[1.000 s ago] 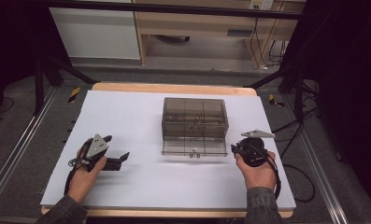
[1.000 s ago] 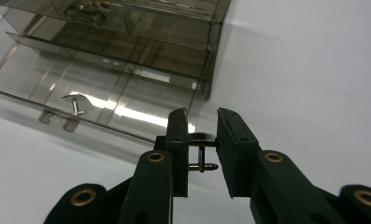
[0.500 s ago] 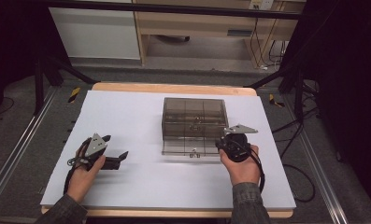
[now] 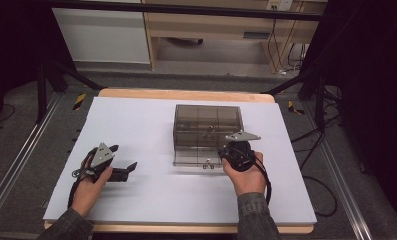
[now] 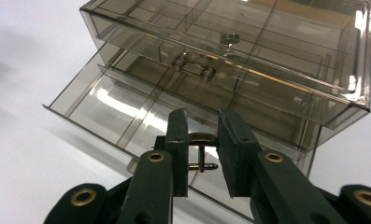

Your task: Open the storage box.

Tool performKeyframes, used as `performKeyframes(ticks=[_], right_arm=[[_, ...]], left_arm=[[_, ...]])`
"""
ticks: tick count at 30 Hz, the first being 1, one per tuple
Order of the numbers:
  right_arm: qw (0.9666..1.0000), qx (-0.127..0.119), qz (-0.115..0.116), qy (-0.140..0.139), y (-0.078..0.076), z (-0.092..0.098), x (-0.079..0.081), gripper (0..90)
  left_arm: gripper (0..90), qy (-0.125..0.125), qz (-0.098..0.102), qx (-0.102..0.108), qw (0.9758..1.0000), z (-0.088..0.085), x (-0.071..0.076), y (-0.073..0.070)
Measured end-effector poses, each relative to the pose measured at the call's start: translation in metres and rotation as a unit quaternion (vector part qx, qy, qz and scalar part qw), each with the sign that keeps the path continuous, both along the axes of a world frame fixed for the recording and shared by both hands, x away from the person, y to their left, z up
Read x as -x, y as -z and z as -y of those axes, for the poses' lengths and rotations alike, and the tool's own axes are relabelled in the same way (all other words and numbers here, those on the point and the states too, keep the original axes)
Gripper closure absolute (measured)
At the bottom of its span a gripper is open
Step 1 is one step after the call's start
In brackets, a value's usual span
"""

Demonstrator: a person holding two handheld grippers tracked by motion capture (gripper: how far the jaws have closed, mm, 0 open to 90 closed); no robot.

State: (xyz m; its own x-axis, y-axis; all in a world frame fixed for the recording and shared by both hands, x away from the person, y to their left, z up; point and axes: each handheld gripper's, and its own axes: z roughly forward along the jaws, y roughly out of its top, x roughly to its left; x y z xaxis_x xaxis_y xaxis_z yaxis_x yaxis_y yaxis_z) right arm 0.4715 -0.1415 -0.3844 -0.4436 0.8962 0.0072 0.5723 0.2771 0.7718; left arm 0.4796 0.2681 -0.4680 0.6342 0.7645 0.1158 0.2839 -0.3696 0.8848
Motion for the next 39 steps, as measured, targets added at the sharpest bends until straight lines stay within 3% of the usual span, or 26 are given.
performKeyframes(ticks=[39], right_arm=[[0.9997,0.001,-0.003,-0.025,0.016,-0.032,-0.019,74.7]], left_arm=[[6.2,0.004,-0.002,0.005,1.0000,0.001,0.000,0.000]])
